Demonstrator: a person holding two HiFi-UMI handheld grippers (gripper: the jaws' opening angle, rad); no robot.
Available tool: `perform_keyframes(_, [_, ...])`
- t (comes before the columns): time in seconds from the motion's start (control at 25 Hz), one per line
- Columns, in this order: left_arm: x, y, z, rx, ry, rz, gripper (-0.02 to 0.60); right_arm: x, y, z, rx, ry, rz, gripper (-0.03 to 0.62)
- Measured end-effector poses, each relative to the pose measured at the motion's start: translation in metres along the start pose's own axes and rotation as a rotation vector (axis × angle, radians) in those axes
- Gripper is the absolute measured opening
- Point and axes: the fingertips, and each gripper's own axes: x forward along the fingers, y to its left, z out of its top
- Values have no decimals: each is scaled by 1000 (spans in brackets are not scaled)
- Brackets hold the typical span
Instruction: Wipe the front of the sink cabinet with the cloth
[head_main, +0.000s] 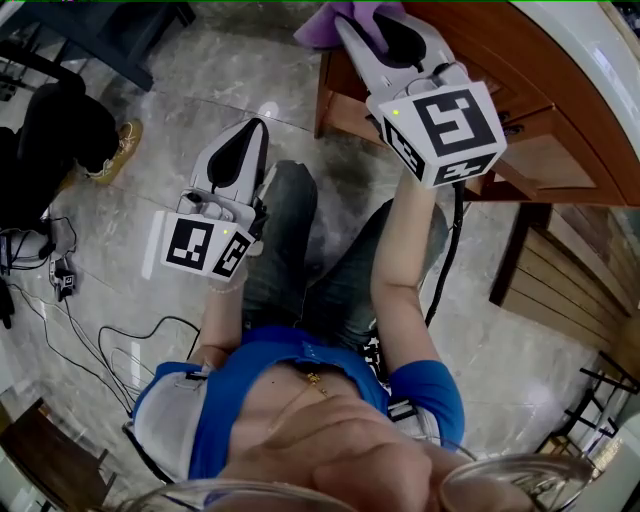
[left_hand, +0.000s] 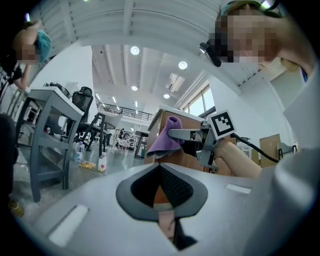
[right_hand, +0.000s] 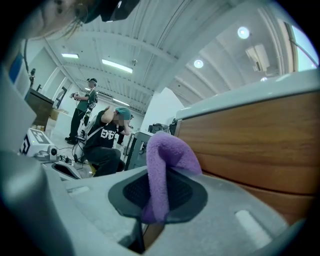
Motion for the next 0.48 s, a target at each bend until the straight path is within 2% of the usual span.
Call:
perform_keyframes(0.24, [5,1,0,-13,-4,-12,-2,8,8,-14,-42,33,-45,54])
perform_keyframes(0.48, [10,0,-1,-7,-7,-21,-2,12,17,-44,-35,75,-32,54])
